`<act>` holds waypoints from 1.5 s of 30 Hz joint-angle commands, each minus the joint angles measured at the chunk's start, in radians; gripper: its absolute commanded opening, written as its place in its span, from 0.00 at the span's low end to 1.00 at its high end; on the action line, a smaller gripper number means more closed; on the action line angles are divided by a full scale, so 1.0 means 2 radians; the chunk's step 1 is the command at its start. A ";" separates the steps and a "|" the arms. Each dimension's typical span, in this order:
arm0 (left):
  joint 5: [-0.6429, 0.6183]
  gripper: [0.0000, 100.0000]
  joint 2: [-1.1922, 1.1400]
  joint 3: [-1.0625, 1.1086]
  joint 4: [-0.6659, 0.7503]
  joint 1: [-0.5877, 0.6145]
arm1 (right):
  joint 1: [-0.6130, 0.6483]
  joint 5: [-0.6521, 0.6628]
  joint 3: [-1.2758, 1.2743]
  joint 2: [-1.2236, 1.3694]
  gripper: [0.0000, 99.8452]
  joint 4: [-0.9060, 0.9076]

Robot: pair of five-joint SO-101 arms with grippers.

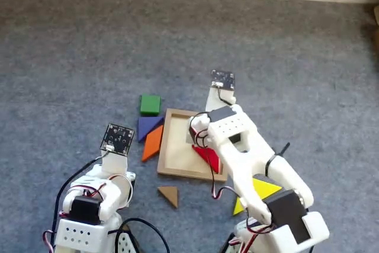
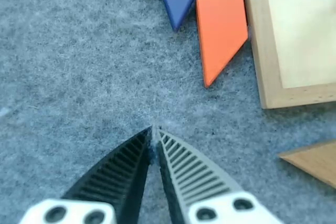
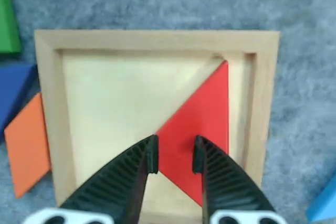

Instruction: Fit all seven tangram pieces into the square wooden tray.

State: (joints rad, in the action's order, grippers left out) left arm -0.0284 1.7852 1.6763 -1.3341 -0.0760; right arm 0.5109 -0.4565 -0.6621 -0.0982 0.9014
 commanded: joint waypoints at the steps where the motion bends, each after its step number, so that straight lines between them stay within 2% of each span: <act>1: -0.005 0.00 0.011 0.010 -0.001 0.004 | -0.033 0.034 0.001 0.003 0.12 -0.006; 7: -0.005 0.00 0.011 0.010 -0.001 0.004 | -0.061 0.037 0.003 0.003 0.12 -0.005; 14: -0.005 0.00 0.011 0.010 -0.001 0.004 | -0.063 0.035 0.005 -0.005 0.12 -0.003; 20: -0.005 0.00 0.011 0.010 -0.001 0.004 | -0.063 0.037 0.001 -0.086 0.12 -0.001; 27: -0.005 0.00 0.011 0.010 -0.001 0.004 | -0.067 0.038 0.005 -0.158 0.12 0.106; 33: -0.005 0.00 0.011 0.010 -0.001 0.004 | -0.118 0.035 0.005 -0.163 0.13 0.172; 36: -0.005 0.00 0.011 0.010 -0.001 0.004 | -0.125 0.032 0.002 -0.163 0.19 0.198; 41: -0.005 0.00 0.011 0.010 -0.001 0.004 | -0.124 -0.026 -0.002 -0.162 0.36 0.244; 45: -0.005 0.00 0.011 0.010 -0.001 0.004 | -0.124 -0.026 -0.034 -0.162 0.36 0.244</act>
State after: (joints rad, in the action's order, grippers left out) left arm -0.0284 1.7852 1.6763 -1.3341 -0.0760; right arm 0.2731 -0.4948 -0.7112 -0.3759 1.3755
